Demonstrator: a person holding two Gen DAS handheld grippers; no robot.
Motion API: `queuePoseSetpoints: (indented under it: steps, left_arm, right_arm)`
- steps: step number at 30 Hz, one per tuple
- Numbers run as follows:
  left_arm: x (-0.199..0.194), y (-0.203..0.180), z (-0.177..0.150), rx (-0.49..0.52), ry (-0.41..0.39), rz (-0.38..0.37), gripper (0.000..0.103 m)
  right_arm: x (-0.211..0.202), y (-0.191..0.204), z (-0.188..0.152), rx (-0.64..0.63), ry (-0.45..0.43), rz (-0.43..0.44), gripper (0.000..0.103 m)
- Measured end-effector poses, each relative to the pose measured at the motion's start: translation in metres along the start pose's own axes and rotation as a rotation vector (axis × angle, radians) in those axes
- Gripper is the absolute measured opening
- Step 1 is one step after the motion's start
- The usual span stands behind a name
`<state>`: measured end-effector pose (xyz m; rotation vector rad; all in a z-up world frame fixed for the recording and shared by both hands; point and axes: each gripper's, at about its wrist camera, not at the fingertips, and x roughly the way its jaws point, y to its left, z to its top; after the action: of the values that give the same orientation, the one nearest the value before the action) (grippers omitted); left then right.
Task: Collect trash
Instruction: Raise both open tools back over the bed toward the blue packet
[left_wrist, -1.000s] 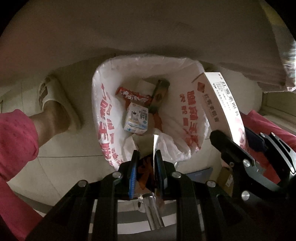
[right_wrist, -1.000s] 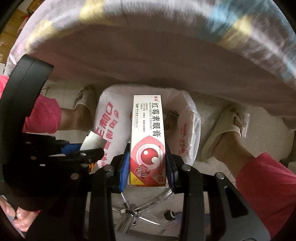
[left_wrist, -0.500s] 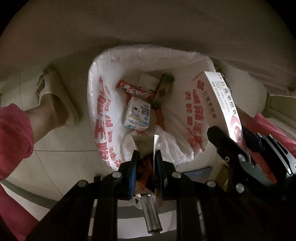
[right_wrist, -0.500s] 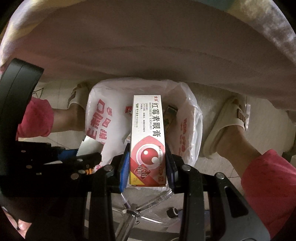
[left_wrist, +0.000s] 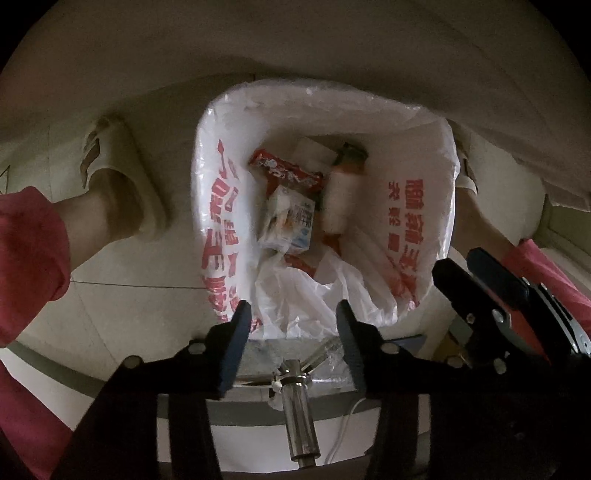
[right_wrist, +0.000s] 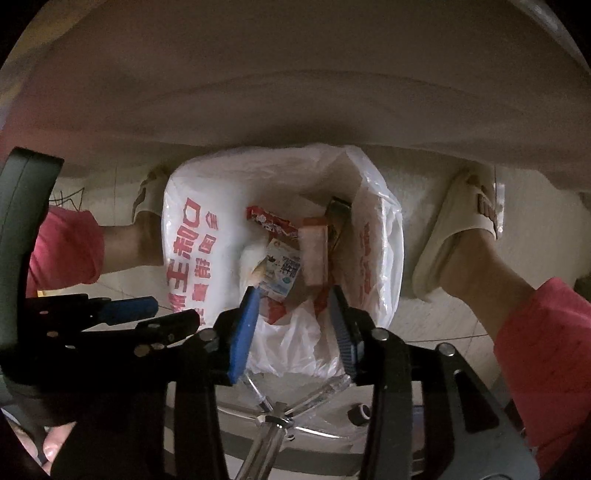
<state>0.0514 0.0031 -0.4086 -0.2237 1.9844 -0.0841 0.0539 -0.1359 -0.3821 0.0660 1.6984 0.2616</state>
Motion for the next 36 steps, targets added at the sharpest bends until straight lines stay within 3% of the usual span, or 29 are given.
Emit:
queuePoseSetpoints:
  steps: [6,16,23,27,31,36]
  left_arm:
    - [-0.005,-0.001,-0.005,0.004,-0.024,0.036,0.056]
    - [-0.035,-0.003,-0.025,0.047,-0.135,0.124,0.061]
    - [-0.087,-0.005,-0.055,0.065,-0.314,0.219,0.069]
    - [-0.122,-0.013,-0.073,0.102,-0.409,0.258,0.07]
    - [-0.156,-0.018,-0.087,0.119,-0.497,0.228,0.071]
    - [-0.197,-0.026,-0.098,0.175,-0.597,0.194,0.079]
  right_arm:
    - [-0.005,0.002,-0.003,-0.005,-0.016,-0.021,0.044]
    - [-0.037,0.012,-0.019,-0.054,-0.084,-0.033,0.053]
    - [-0.084,0.021,-0.036,-0.106,-0.189,0.004,0.083]
    - [-0.11,0.03,-0.046,-0.143,-0.224,0.011,0.084]
    - [-0.148,0.037,-0.051,-0.171,-0.286,0.029,0.088]
    - [-0.196,0.05,-0.054,-0.247,-0.413,-0.066,0.091]
